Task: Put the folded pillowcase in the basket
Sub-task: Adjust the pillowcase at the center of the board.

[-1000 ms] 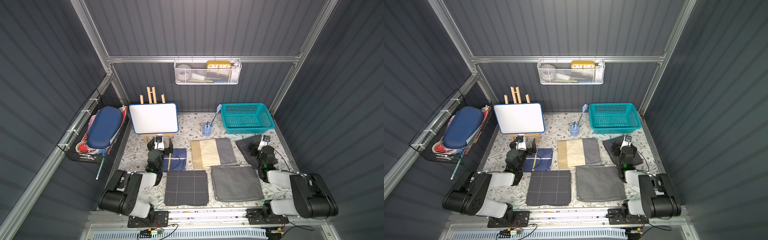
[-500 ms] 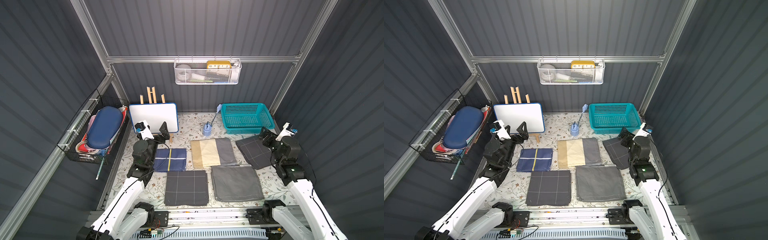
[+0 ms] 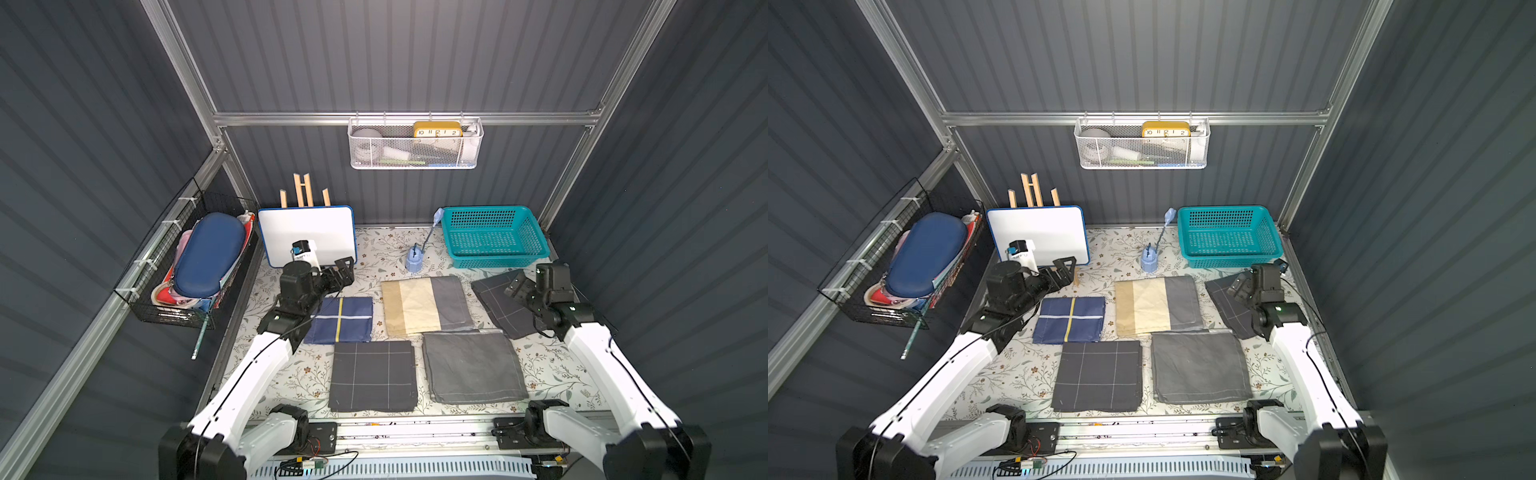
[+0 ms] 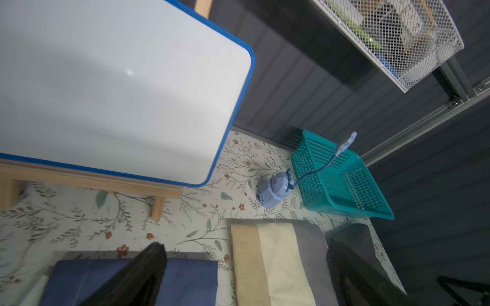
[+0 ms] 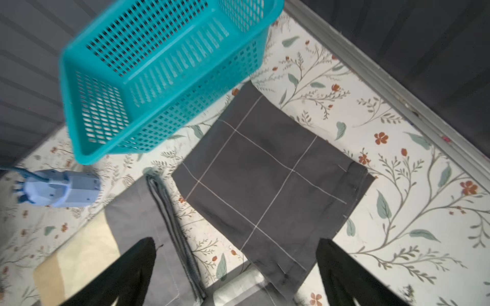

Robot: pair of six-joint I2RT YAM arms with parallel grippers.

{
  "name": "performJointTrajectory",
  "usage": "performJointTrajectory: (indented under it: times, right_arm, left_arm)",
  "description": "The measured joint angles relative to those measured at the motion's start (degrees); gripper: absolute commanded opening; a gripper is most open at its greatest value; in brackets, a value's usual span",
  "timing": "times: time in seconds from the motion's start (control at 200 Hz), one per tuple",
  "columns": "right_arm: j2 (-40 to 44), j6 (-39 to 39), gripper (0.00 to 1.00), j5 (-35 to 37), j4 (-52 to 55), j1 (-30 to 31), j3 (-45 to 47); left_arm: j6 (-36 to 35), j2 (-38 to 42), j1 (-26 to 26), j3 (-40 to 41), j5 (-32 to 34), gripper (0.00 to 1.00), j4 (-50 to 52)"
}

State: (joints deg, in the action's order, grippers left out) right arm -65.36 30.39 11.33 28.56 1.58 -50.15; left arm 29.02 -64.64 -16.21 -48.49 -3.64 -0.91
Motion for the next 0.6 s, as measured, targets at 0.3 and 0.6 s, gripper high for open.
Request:
performJointTrajectory:
  times: [0.3,0.6]
  right_arm:
    - [-20.6,0.2,0.99,-2.4,2.4,-0.1,-4.3]
    - [-31.8,0.7,0.99,-8.0,0.8,-0.3,-7.2]
  left_arm:
    - [4.1,-15.7,-9.6,-4.0,-10.3,1.00,0.6]
    - [5.4,-28.6,-21.4,-13.9,-11.3,1.00,0.1]
